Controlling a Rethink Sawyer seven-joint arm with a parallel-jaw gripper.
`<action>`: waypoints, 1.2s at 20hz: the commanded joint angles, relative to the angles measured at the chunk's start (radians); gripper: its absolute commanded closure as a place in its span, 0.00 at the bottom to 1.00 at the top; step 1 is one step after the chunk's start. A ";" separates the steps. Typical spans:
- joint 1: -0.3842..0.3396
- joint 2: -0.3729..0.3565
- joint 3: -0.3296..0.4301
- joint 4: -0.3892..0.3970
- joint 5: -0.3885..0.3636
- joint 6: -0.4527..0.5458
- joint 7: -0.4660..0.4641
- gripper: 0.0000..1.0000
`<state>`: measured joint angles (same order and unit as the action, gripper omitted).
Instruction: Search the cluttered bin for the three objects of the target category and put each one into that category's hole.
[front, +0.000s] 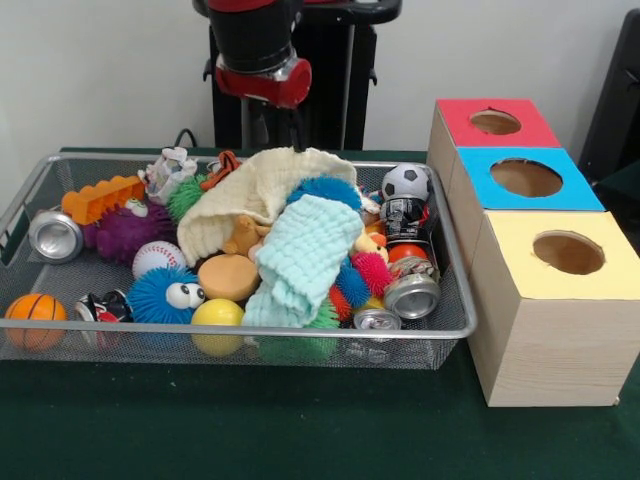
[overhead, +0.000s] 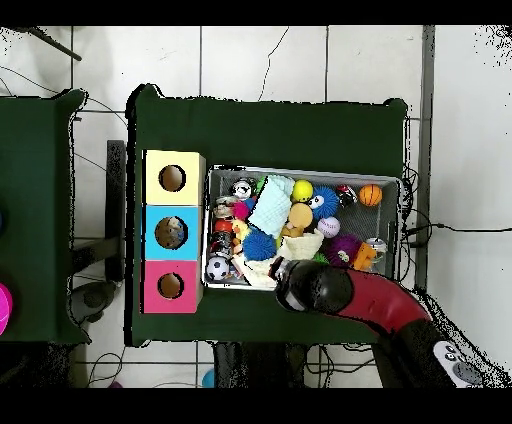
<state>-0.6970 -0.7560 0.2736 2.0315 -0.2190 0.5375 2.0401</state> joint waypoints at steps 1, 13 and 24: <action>-0.033 -0.050 0.078 -0.094 0.051 0.182 -0.058 0.00; -0.083 0.075 0.055 -0.202 -0.062 0.153 -0.111 0.00; -0.104 0.129 0.009 -0.261 -0.211 0.136 -0.120 0.00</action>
<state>-0.7757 -0.6819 0.2807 1.8693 -0.3356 0.6832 2.0401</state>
